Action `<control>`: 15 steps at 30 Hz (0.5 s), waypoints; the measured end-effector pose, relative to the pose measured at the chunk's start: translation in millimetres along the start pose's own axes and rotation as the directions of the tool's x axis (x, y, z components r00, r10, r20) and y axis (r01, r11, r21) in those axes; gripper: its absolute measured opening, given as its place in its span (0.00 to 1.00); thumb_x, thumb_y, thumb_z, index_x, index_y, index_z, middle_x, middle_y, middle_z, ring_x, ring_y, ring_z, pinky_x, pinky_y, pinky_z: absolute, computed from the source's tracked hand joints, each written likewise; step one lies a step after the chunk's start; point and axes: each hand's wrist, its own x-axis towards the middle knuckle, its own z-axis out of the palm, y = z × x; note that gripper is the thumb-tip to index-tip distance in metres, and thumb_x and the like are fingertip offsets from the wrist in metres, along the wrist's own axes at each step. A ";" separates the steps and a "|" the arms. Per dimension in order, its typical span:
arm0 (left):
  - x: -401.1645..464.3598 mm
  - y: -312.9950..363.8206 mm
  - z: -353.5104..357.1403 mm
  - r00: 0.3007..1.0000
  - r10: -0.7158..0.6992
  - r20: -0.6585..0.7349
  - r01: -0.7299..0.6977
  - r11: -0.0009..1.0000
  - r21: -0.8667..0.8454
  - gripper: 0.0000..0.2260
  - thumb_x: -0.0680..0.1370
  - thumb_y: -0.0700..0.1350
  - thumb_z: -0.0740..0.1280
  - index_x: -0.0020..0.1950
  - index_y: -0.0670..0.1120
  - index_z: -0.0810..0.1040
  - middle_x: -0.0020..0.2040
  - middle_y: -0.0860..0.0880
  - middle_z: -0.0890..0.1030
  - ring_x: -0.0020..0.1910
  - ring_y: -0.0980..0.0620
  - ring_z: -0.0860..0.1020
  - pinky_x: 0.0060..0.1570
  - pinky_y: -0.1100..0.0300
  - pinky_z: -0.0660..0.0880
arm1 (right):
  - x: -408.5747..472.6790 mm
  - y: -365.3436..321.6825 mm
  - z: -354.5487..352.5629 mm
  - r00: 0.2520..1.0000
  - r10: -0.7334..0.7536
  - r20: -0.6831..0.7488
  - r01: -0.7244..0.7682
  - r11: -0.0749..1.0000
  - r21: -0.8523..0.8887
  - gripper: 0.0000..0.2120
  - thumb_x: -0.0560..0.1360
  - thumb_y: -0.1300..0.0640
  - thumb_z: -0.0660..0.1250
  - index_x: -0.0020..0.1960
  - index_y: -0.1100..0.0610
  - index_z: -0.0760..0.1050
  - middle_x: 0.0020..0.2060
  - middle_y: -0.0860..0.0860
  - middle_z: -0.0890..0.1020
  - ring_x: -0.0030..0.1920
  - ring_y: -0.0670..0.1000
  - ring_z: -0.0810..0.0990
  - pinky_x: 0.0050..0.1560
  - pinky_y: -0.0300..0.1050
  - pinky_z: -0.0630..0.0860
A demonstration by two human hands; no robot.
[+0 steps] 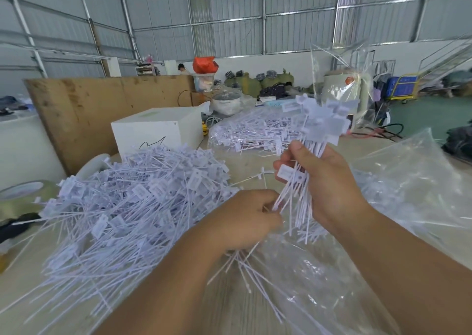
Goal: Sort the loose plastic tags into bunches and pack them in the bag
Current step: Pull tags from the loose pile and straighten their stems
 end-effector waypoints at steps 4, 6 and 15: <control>8.9 -2.2 -11.0 0.985 -0.145 -0.091 0.116 0.956 -0.269 0.11 0.71 0.56 0.62 0.47 0.59 0.82 0.45 0.58 0.84 0.44 0.59 0.82 0.52 0.52 0.75 | 2.9 -4.4 -2.8 1.000 0.017 -0.018 -0.016 1.000 0.021 0.08 0.78 0.58 0.65 0.40 0.57 0.77 0.32 0.49 0.81 0.36 0.49 0.84 0.34 0.43 0.80; 8.8 -0.4 -13.5 0.961 -0.193 -0.197 0.114 0.928 -0.356 0.16 0.70 0.64 0.61 0.45 0.57 0.82 0.43 0.56 0.85 0.41 0.56 0.82 0.48 0.52 0.74 | 2.3 -5.4 -4.7 0.999 0.034 0.003 -0.034 0.999 0.008 0.09 0.78 0.57 0.65 0.40 0.59 0.76 0.32 0.51 0.80 0.35 0.49 0.83 0.33 0.41 0.78; -4.3 23.9 6.6 0.993 0.011 -0.121 -0.055 0.927 -0.370 0.16 0.71 0.67 0.62 0.55 0.79 0.61 0.51 0.64 0.80 0.49 0.68 0.79 0.56 0.61 0.75 | -3.8 -8.8 7.3 0.983 -0.063 0.173 0.084 0.990 -0.116 0.07 0.76 0.59 0.69 0.39 0.57 0.78 0.32 0.54 0.80 0.36 0.53 0.79 0.38 0.47 0.76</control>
